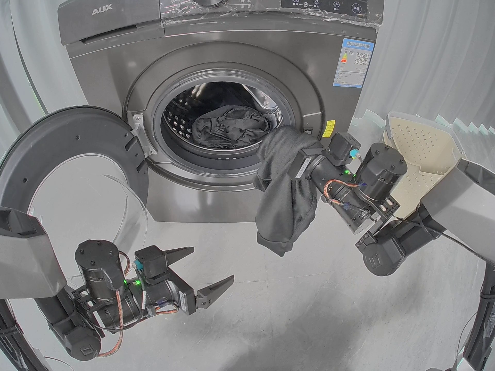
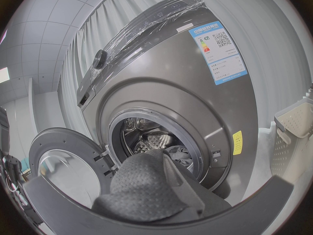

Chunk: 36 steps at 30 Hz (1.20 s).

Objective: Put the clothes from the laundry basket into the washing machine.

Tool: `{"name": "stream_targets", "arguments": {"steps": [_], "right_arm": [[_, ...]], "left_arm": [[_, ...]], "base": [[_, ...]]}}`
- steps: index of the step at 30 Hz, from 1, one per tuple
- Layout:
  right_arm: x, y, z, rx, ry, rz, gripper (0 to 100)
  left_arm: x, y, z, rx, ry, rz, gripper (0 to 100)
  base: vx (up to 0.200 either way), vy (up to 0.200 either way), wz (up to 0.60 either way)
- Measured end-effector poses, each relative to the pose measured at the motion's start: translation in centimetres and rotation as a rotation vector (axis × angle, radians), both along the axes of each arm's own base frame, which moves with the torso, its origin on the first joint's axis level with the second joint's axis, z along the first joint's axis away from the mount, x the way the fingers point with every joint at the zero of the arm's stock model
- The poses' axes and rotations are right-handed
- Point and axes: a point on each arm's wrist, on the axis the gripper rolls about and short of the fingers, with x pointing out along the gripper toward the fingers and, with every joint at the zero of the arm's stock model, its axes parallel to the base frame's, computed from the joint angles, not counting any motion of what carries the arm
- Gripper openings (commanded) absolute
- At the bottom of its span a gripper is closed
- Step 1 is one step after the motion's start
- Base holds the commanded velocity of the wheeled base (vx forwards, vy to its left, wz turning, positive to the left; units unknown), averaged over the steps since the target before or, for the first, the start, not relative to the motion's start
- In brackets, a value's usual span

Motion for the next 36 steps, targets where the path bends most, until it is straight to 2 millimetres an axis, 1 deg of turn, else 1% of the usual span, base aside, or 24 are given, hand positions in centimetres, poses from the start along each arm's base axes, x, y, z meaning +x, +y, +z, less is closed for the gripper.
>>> {"name": "stream_targets", "arguments": {"steps": [3, 5, 8, 10, 15, 21, 28, 31, 36], "right_arm": [[-0.2, 0.0, 0.1, 0.000, 0.000, 0.003, 0], [-0.3, 0.0, 0.1, 0.000, 0.002, 0.005, 0], [-0.6, 0.2, 0.0, -0.004, 0.006, 0.012, 0], [-0.7, 0.4, -0.2, -0.007, 0.013, 0.017, 0], [-1.2, 1.0, -0.4, -0.012, 0.021, 0.037, 0], [-1.7, 2.0, -0.4, -0.017, 0.028, 0.064, 0], [-2.1, 2.7, -0.2, -0.013, 0.024, 0.083, 0], [-2.4, 3.2, -0.1, -0.010, 0.024, 0.092, 0], [-3.4, 3.9, 0.0, -0.002, 0.033, 0.103, 0]], "left_arm": [[0.1, -0.1, -0.1, 0.002, 0.003, -0.005, 100], [0.1, -0.4, 0.2, -0.011, -0.011, -0.013, 100], [0.2, -1.3, 1.1, -0.047, -0.040, -0.038, 100], [0.4, -2.3, 1.9, -0.085, -0.068, -0.061, 100], [1.3, -4.1, 2.9, -0.132, -0.114, -0.093, 100], [3.1, -5.9, 2.6, -0.148, -0.140, -0.105, 100], [5.7, -8.1, 2.2, -0.173, -0.186, -0.107, 100], [6.8, -9.2, 1.7, -0.176, -0.205, -0.108, 100], [8.7, -10.5, 0.5, -0.168, -0.230, -0.083, 100]], "base": [[0.000, 0.000, 0.00], [0.000, 0.000, 0.00], [0.000, 0.000, 0.00], [0.000, 0.000, 0.00], [0.000, 0.000, 0.00], [0.000, 0.000, 0.00], [0.000, 0.000, 0.00], [0.000, 0.000, 0.00], [0.000, 0.000, 0.00]]}}
